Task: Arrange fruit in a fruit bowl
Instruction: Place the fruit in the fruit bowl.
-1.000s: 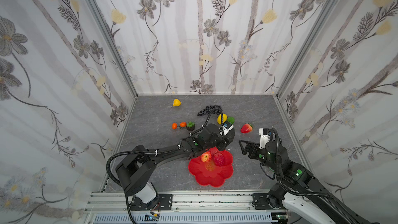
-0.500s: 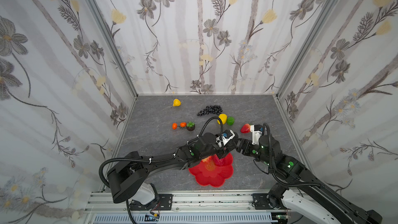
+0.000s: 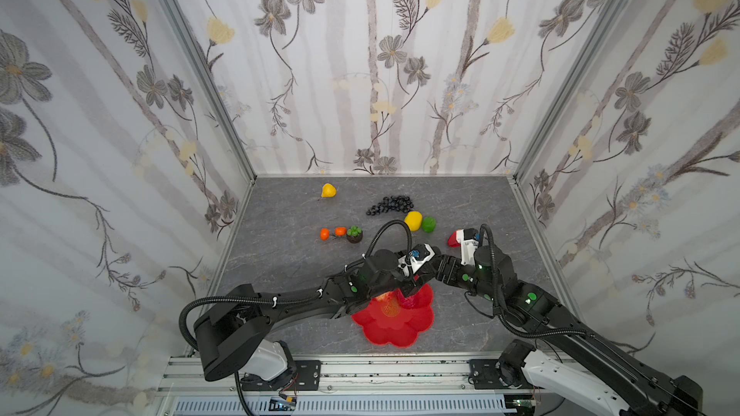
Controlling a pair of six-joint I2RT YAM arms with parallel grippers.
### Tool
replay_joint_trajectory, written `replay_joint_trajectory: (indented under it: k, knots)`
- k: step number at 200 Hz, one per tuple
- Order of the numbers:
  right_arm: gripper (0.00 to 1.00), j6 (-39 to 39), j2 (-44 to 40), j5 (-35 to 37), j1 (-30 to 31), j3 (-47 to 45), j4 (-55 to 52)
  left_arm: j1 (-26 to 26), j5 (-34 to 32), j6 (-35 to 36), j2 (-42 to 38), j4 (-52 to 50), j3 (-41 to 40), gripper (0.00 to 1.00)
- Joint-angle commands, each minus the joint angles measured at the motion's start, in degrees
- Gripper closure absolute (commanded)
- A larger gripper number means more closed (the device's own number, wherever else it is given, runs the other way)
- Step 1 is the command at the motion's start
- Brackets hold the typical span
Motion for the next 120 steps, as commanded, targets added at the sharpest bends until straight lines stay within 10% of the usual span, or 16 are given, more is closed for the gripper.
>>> replay_joint_trajectory:
  k: [1, 83, 120]
  knots:
    - [0.41, 0.31, 0.53, -1.20, 0.34, 0.68, 3.26, -0.28, 0.90, 0.41, -0.30, 2.99, 0.11, 0.45]
    - [0.51, 0.18, 0.65, -0.69, 1.13, 1.02, 3.18, -0.86, 0.98, 0.32, -0.47, 2.82, 0.10, 0.40]
    - [0.52, -0.45, 0.78, 0.98, 1.78, 1.32, 2.07, -0.89, 2.11, -0.60, -1.04, -1.85, 1.43, 0.22]
